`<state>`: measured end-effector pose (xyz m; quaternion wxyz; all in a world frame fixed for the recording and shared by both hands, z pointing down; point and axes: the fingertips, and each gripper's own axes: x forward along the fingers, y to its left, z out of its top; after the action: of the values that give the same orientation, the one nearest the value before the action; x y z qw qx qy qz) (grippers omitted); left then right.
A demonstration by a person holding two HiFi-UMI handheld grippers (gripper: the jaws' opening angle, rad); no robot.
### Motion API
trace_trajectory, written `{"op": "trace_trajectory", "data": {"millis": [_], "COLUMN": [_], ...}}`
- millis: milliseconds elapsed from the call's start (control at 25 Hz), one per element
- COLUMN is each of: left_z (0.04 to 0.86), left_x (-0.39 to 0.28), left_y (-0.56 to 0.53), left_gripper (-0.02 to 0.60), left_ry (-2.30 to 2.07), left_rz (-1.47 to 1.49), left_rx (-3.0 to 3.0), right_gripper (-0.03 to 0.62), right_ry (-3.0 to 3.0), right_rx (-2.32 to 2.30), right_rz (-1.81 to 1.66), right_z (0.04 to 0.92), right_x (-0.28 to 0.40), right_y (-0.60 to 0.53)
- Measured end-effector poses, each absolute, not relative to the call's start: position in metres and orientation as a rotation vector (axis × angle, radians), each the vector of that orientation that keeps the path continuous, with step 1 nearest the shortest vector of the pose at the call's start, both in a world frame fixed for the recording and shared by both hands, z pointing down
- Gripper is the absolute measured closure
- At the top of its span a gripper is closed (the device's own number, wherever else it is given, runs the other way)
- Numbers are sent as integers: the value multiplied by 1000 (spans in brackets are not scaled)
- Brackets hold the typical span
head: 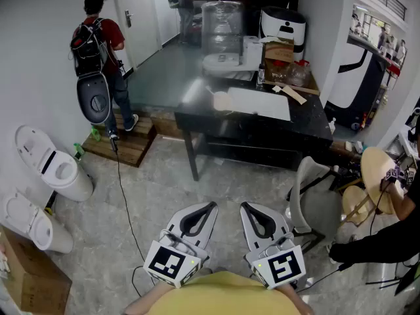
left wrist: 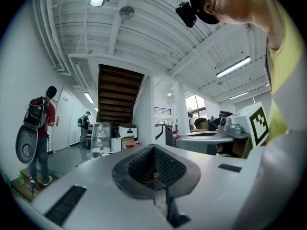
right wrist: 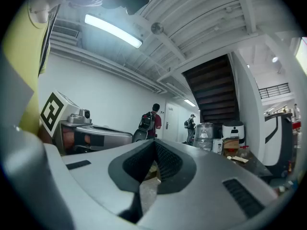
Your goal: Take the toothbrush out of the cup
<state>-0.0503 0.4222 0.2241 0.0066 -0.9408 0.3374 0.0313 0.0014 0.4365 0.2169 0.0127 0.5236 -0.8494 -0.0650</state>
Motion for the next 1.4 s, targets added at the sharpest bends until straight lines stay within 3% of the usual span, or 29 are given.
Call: {"op": "trace_trajectory", "data": {"millis": [1040, 1400], "left_z": [245, 256], "left_x": [-110, -100], "left_y": [393, 353], "left_gripper": [571, 571], "left_ry": [1049, 1024], "left_rz": [107, 98], "left_rx": [-2988, -3007], "right_gripper": [577, 577], "right_ry": [-2632, -2629], "right_rx": [1614, 1660], "right_rz": [-150, -155], "right_z": [232, 236], "right_x": [-53, -38], "right_y": [405, 366]}}
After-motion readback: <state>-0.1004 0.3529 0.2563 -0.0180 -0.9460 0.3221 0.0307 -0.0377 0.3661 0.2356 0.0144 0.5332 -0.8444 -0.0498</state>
